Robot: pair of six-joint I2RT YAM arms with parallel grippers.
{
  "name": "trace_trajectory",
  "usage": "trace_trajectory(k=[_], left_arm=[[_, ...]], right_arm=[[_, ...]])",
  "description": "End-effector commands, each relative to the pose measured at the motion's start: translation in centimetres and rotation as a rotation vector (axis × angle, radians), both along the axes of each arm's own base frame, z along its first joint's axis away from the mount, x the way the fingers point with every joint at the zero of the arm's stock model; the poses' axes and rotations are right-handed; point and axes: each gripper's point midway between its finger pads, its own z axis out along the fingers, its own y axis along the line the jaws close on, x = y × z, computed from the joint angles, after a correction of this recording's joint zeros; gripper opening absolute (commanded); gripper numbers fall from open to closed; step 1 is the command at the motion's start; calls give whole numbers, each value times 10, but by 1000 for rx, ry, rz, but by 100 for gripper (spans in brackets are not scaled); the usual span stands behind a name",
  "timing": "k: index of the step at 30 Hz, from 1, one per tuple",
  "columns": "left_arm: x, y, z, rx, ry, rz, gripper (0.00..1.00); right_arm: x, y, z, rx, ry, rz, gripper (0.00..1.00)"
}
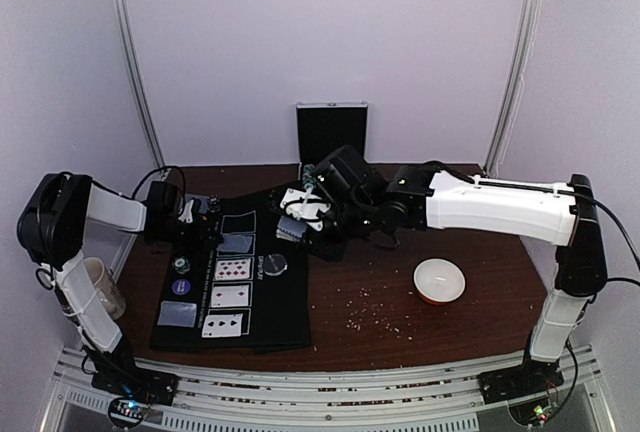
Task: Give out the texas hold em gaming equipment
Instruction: Place the poker card in the community card area, then pick up the poker card from the face-down deck piles.
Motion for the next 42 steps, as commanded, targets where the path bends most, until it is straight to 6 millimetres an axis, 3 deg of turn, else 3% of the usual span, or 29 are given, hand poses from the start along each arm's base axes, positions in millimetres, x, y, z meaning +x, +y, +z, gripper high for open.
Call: trace_trajectory(k=[1, 5, 8, 12, 15, 17, 19, 27, 32, 37, 42], left_arm=[[22, 6, 49, 46, -151, -12, 34], [27, -7, 101, 40, -307, -82, 39], [18, -33, 160, 55, -502, -208, 54], [-31, -85, 234, -9, -773, -486, 74], [-83, -121, 260, -87, -884, -704, 85], [-109, -137, 263, -140, -899, -806, 88], [-119, -144, 261, -154, -892, -843, 90], [-127, -176, 245, -133, -881, -926, 89], [-112, -185, 231, -90, -842, -885, 88], [-107, -191, 241, -137, -855, -864, 80], [-100, -190, 238, -119, -850, -840, 72]], right_arm=[[-1, -2, 20, 38, -24, -15, 46], [0, -2, 22, 39, -26, -17, 46], [0, 0, 23, 40, -28, -14, 46], [1, 3, 22, 40, -26, -8, 46], [1, 6, 24, 48, -31, -1, 46], [1, 8, 27, 56, -32, 2, 46], [1, 10, 27, 60, -31, 5, 47], [-3, 19, 31, 79, -27, 25, 47], [-4, 23, 30, 80, -23, 34, 47], [-6, 24, 28, 77, -20, 39, 47], [-6, 24, 27, 75, -20, 39, 47]])
